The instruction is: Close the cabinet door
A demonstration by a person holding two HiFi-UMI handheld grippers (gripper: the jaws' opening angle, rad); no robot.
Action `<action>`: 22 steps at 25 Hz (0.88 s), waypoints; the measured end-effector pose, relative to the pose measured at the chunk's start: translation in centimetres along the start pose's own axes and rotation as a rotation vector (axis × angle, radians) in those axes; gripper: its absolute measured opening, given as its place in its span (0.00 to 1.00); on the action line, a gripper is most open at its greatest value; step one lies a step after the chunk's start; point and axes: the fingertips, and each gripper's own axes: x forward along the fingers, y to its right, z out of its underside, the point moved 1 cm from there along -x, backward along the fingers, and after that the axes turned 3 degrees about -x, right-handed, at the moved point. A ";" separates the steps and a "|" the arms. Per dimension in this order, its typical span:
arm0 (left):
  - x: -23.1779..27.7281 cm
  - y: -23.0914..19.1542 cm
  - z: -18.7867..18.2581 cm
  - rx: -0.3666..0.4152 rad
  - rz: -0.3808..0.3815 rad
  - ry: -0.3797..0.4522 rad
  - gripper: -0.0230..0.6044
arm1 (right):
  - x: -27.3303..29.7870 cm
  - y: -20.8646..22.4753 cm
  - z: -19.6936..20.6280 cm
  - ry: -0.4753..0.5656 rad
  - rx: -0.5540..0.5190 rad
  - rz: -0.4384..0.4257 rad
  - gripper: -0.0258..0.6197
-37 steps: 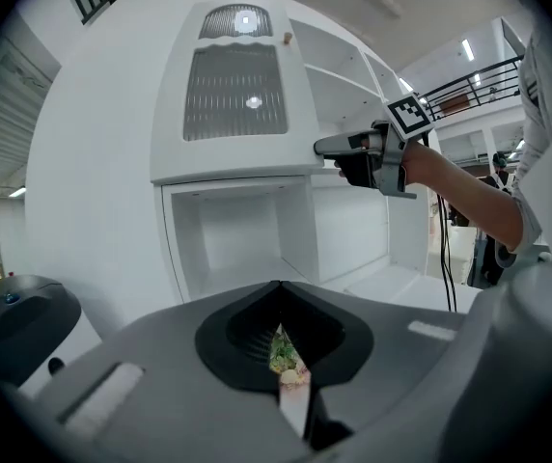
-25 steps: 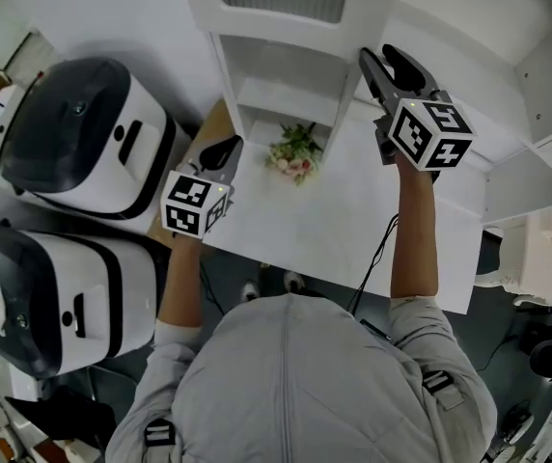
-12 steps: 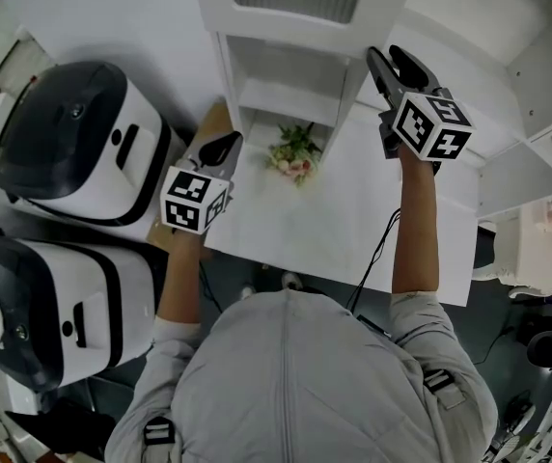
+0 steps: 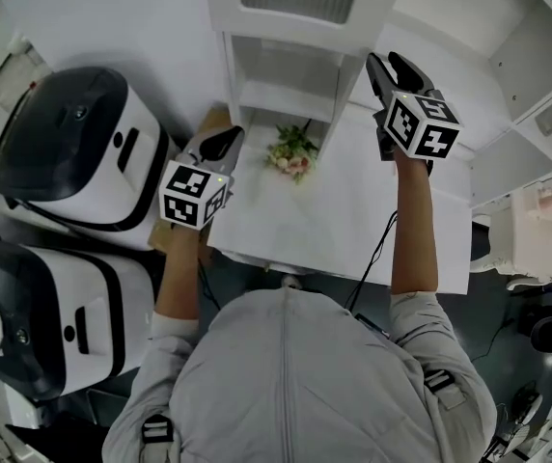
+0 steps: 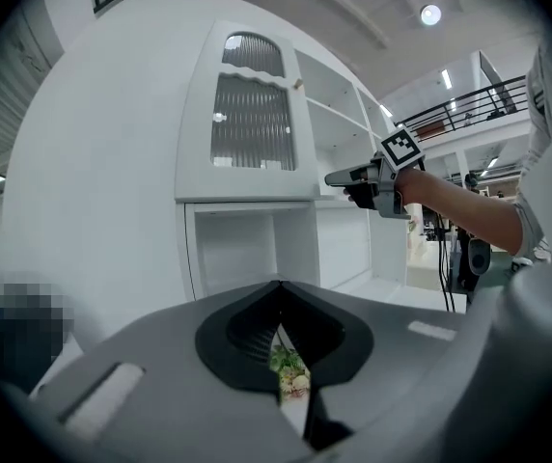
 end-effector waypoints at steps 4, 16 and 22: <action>-0.4 -0.1 -0.6 0.015 0.019 0.023 0.07 | -2.0 -0.8 1.2 -0.023 -0.020 0.037 0.26; -3.2 1.0 -4.3 0.078 0.045 0.169 0.07 | -10.4 -4.5 3.5 -0.026 -0.045 0.129 0.04; -3.9 3.1 -5.7 0.134 0.094 0.203 0.07 | -13.4 -7.0 4.4 -0.052 -0.097 0.139 0.04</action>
